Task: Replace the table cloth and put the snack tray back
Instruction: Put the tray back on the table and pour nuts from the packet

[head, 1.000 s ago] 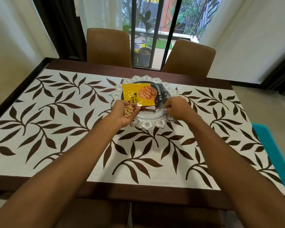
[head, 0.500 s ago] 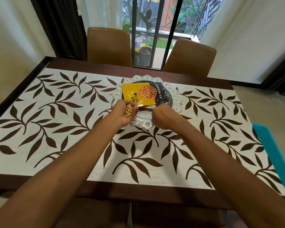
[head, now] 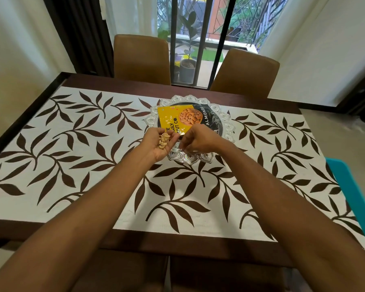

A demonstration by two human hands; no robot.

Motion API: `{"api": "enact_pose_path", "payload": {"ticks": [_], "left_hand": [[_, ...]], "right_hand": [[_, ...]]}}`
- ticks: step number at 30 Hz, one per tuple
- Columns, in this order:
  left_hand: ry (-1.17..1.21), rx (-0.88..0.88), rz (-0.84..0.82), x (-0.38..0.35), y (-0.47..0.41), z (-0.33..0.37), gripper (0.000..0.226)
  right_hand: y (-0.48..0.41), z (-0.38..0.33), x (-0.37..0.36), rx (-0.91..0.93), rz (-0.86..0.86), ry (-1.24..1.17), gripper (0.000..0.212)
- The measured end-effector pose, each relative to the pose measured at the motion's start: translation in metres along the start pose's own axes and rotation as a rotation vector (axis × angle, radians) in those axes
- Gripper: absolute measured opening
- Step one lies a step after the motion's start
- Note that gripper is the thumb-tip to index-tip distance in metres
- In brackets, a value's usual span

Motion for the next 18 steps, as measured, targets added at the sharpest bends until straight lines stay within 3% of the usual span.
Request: {"api": "enact_pose_path", "payload": {"ticks": [4,6,10,12,16,18], "left_hand": [[-0.025,-0.011,-0.019,0.001,0.002,-0.001,0.032],[-0.061,-0.011,-0.020,0.001,0.002,-0.003,0.033],[-0.076,-0.001,-0.041,-0.003,0.003,-0.010,0.029],[-0.076,-0.001,-0.077,-0.007,0.006,-0.014,0.025],[-0.156,0.018,-0.058,-0.014,0.011,-0.020,0.024],[-0.155,0.007,-0.058,-0.013,0.009,-0.023,0.024]], "right_hand": [[0.002,0.005,0.000,-0.002,0.074,-0.081,0.019],[0.006,0.003,0.004,0.025,0.200,-0.150,0.016],[0.020,-0.012,0.005,0.119,0.471,-0.550,0.023],[0.022,-0.023,-0.002,0.195,0.463,-0.491,0.025],[0.025,-0.031,-0.012,0.242,0.349,-0.110,0.024],[0.028,-0.032,-0.013,0.240,0.369,-0.080,0.026]]}}
Point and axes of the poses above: each hand's wrist, its own y-axis away from the middle knuckle, its own x-axis out of the back of the hand, z = x × y, the point moved 3 cm from there along -y, towards the middle knuckle, and after that the axes turned 13 degrees about -y, right-handed, at the moved point
